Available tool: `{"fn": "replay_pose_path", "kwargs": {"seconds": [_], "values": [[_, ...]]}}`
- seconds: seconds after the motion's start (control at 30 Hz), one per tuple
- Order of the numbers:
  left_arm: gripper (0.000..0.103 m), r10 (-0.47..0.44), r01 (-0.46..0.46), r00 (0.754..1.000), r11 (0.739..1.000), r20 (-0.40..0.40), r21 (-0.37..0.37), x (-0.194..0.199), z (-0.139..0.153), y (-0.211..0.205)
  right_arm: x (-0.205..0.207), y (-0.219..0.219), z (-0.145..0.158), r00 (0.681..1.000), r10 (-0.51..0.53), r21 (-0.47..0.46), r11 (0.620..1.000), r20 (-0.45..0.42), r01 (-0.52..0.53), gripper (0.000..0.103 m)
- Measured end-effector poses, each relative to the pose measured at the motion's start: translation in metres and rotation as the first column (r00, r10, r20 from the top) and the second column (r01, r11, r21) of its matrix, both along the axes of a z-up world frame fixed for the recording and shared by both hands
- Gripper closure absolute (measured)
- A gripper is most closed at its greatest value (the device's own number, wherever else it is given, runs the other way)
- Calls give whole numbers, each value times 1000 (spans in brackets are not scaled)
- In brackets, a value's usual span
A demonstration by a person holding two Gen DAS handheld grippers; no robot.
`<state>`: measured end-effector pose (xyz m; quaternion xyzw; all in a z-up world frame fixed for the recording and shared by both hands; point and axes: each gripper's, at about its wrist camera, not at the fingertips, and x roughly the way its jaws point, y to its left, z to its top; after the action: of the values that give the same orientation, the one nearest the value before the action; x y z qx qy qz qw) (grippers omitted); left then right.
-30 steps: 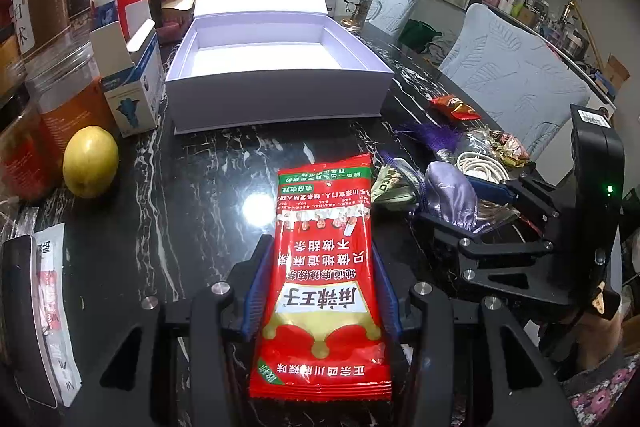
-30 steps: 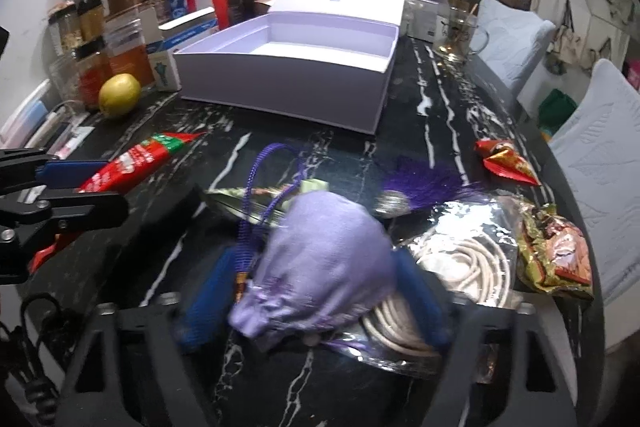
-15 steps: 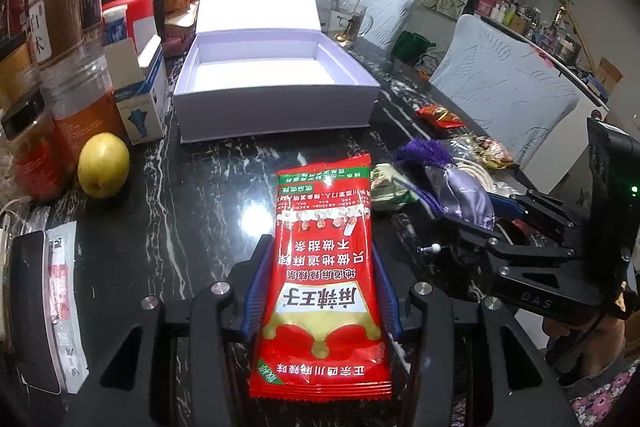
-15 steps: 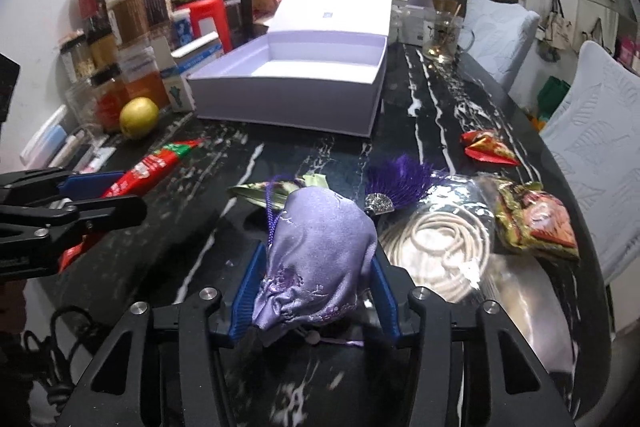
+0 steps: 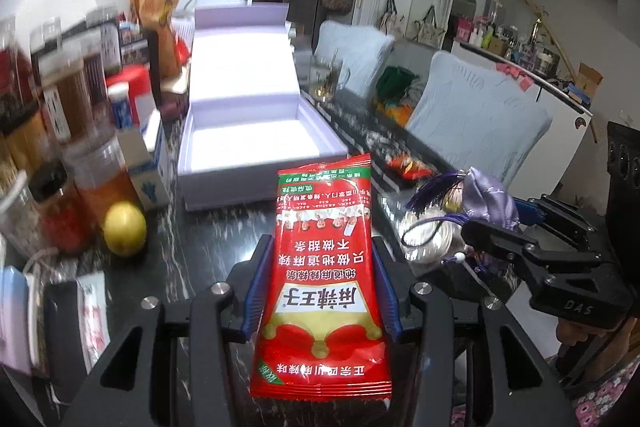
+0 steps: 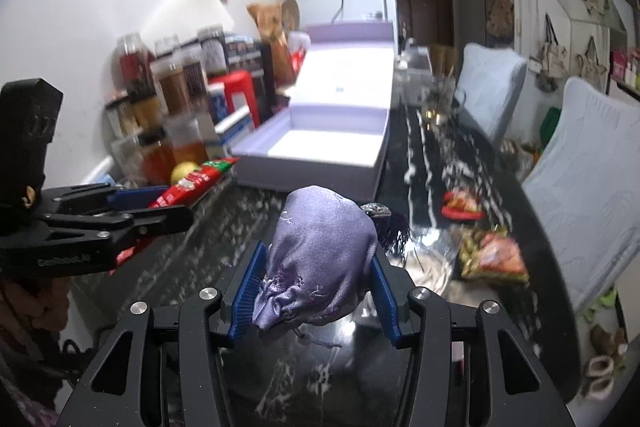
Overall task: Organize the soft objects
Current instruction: 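Carry the red packet and purple pouch with both tools into the lavender box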
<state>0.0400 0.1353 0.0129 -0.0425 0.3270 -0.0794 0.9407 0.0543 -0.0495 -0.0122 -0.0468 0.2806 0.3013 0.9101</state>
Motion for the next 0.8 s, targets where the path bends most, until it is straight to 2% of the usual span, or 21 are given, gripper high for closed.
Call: {"fn": "replay_pose_path", "kwargs": {"seconds": [0.33, 0.6, 0.8], "values": [[56, -4, -5, 989, 998, 148, 57, 28, 55, -4, 22, -2, 59, 992, -1, 44, 999, 128, -5, 53], [56, -10, -11, 971, 996, 240, 85, 73, 88, -4, 66, 8, 104, 977, -7, 79, 997, 212, -10, 53], [56, 0, -26, 960, 996, 281, 90, 113, 102, 0, 104, 24, 130, 967, 10, 78, 997, 254, -31, 53]]}}
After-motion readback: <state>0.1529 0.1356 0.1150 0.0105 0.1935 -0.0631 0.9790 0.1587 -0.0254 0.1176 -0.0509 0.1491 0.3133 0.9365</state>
